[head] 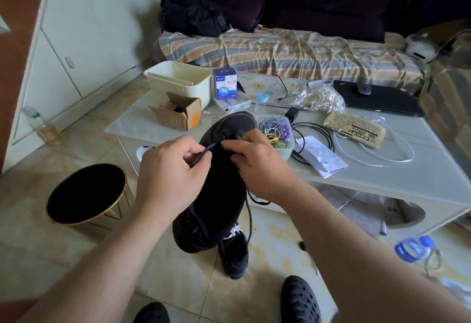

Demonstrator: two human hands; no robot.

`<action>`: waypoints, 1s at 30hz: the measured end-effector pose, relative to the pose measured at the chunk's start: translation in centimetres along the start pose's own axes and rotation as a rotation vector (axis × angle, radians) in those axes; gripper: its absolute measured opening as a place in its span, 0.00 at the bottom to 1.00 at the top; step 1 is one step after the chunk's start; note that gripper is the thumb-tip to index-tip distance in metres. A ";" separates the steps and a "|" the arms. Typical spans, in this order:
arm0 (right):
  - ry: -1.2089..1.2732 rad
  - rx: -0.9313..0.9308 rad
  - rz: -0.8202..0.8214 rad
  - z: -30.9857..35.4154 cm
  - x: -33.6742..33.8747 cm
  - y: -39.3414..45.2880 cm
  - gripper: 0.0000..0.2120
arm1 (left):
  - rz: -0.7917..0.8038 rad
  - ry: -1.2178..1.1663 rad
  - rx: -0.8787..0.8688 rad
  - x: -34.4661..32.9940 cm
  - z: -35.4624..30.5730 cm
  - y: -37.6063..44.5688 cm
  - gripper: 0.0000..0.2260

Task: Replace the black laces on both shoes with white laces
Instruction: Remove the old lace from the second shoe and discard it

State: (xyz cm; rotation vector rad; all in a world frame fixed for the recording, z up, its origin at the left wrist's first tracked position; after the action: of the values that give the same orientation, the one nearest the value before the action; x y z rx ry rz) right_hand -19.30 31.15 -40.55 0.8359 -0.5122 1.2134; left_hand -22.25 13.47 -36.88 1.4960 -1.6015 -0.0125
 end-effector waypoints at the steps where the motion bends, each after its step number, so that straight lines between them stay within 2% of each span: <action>1: 0.016 0.004 -0.014 0.1 0.1 0.1 0.18 | -0.001 0.003 -0.010 0.1 -0.1 0.0 0.06; 6: 0.008 -0.009 0.042 0.0 0.0 0.1 0.07 | 0.018 0.017 -0.006 -0.2 -0.1 -0.3 0.07; 9: 0.135 -0.088 -0.025 0.2 0.9 0.2 0.06 | -0.005 -0.014 0.069 0.2 0.8 0.0 0.06; 13: 0.247 -0.462 -0.297 -4.2 3.1 0.1 0.08 | -0.080 -0.044 0.195 1.8 2.3 1.0 0.04; 15: 0.198 -0.619 -0.338 -6.5 4.0 -0.8 0.09 | -0.117 -0.065 0.244 2.6 3.1 1.3 0.04; 16: 0.145 -0.634 -0.319 -6.8 4.1 -1.1 0.09 | -0.118 -0.063 0.247 2.8 3.3 1.3 0.04; 19: 0.088 -0.533 -0.238 -5.9 3.3 -0.9 0.09 | -0.080 -0.025 0.209 2.5 2.7 1.0 0.04; 21: 0.030 -0.385 -0.238 -4.0 2.7 -0.4 0.19 | -0.062 -0.019 0.188 2.1 2.2 0.8 0.04; 22: 0.013 -0.287 -0.269 -2.8 2.6 -0.2 0.21 | -0.058 -0.022 0.183 2.0 2.1 0.8 0.04; 25: -0.057 0.017 -0.331 0.6 2.2 0.1 0.14 | -0.051 -0.045 0.165 1.6 1.6 0.5 0.05; 27: -0.074 0.080 -0.259 1.2 1.4 0.4 0.14 | -0.047 -0.054 0.136 1.3 1.0 0.2 0.06; 30: -0.071 0.070 -0.111 0.8 0.5 0.6 0.13 | -0.046 -0.050 0.097 0.9 0.4 -0.2 0.07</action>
State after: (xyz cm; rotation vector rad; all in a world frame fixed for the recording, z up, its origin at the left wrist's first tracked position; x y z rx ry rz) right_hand -19.67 30.87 -39.54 0.9571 -0.4768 1.1082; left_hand -22.23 12.50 -36.74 1.6183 -1.6272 0.0023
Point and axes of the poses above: each hand's wrist, its own y-axis towards the middle knuckle, its own x-axis out of the back of the hand, z = x × y, the point moved 7 cm from there along y, towards the middle knuckle
